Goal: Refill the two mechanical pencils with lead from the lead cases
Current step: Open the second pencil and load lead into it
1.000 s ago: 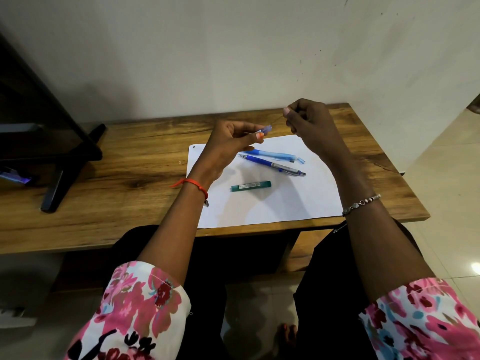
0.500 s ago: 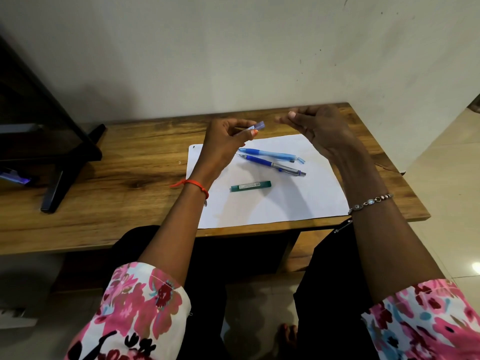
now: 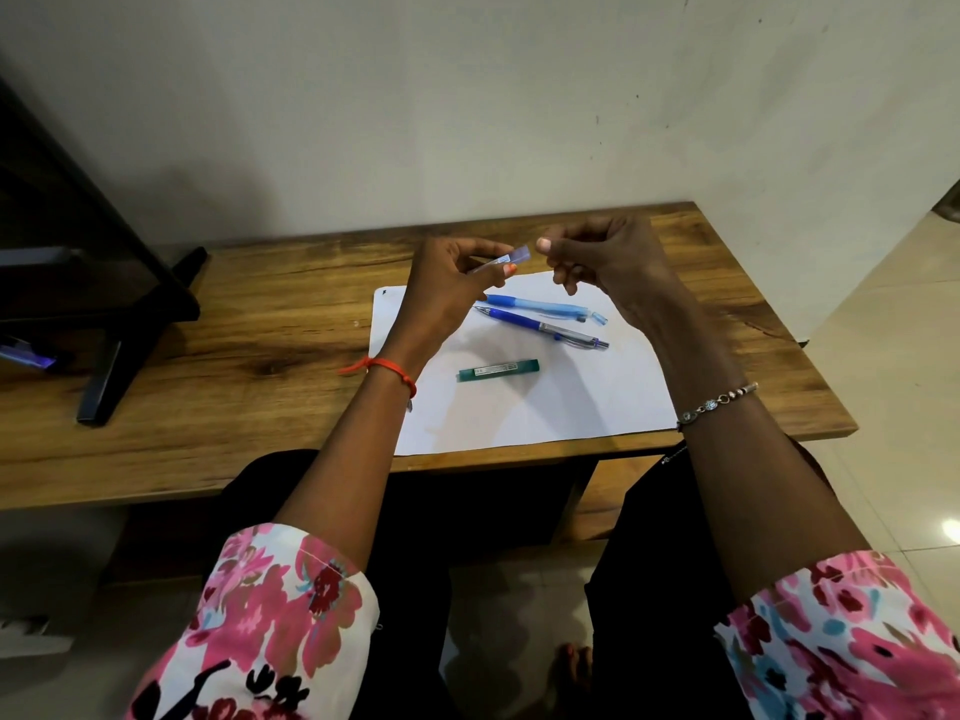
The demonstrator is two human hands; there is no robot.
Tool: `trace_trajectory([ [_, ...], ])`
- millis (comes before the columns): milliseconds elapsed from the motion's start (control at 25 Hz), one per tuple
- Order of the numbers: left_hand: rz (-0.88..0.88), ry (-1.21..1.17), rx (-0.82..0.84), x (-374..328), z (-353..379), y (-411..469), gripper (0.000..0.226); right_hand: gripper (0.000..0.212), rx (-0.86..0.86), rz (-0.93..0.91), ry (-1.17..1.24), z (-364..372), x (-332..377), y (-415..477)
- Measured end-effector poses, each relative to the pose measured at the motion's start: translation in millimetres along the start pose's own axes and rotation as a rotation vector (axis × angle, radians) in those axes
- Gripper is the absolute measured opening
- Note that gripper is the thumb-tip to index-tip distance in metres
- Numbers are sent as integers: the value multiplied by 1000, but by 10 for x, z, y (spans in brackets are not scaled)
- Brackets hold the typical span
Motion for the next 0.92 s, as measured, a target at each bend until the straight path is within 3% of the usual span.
trace_trajectory([
  [280, -15, 25, -5, 9, -8, -2, 23, 16, 134, -39, -10, 82, 26, 7],
  [920, -20, 71, 25, 3, 6, -29, 20, 26, 163, -59, -132, 99, 49, -15],
])
Point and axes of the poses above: each hand's wrist, its own y-axis towards the middle knuckle, its own z-axis out of the palm, x = y × z, the point moved 9 cm from there along y, towards the middle knuckle, and after that the axes turned 3 degrees about -z, right-handed, at the moved point
